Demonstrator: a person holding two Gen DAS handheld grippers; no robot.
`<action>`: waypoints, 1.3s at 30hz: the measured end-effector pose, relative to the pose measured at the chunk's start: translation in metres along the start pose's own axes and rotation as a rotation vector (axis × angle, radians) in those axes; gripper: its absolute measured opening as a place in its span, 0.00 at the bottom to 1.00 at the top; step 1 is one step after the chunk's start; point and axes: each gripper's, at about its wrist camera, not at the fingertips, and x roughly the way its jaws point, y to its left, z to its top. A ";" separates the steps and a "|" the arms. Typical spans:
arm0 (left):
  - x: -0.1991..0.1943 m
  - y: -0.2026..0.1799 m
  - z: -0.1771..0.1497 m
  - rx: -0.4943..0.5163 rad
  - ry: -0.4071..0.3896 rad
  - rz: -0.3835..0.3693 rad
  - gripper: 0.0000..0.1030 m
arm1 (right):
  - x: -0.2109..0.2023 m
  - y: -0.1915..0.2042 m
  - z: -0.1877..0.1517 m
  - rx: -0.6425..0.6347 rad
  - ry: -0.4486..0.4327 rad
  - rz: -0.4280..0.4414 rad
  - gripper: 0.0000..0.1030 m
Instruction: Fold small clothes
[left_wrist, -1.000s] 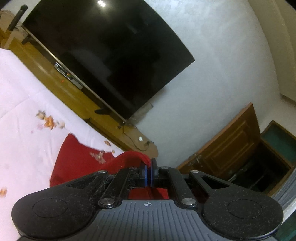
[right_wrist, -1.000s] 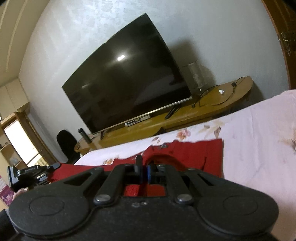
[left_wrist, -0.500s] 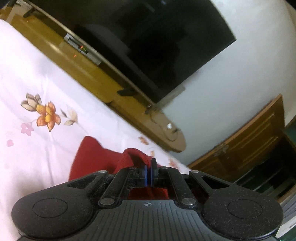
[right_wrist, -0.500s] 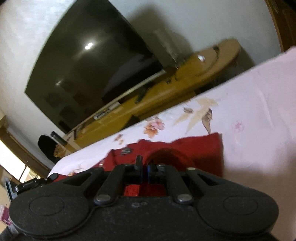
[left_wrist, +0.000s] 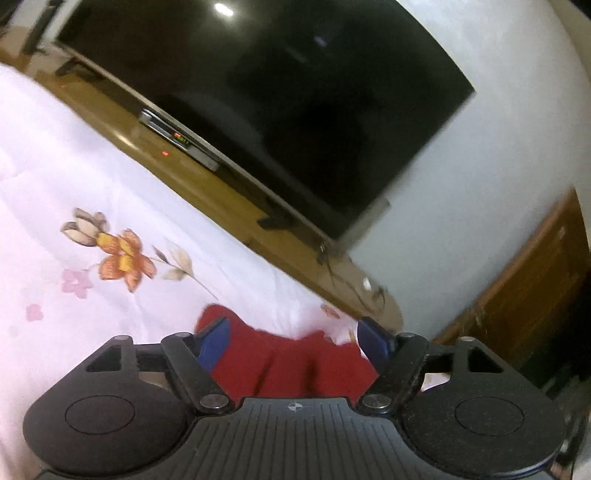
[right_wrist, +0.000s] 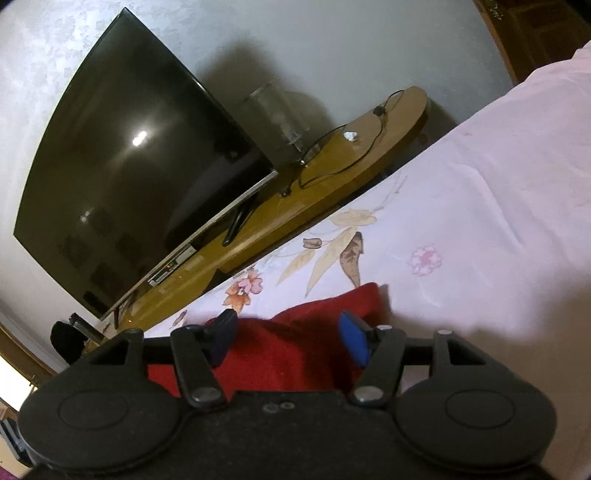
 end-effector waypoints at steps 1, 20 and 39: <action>0.004 -0.003 0.001 0.024 0.019 0.005 0.72 | 0.000 0.001 -0.001 -0.003 -0.003 -0.003 0.59; 0.003 -0.043 0.007 0.295 -0.016 0.077 0.05 | 0.016 0.067 -0.012 -0.511 0.013 -0.207 0.08; 0.005 -0.087 0.006 0.404 -0.026 0.152 0.17 | 0.008 0.090 -0.020 -0.599 0.034 -0.135 0.24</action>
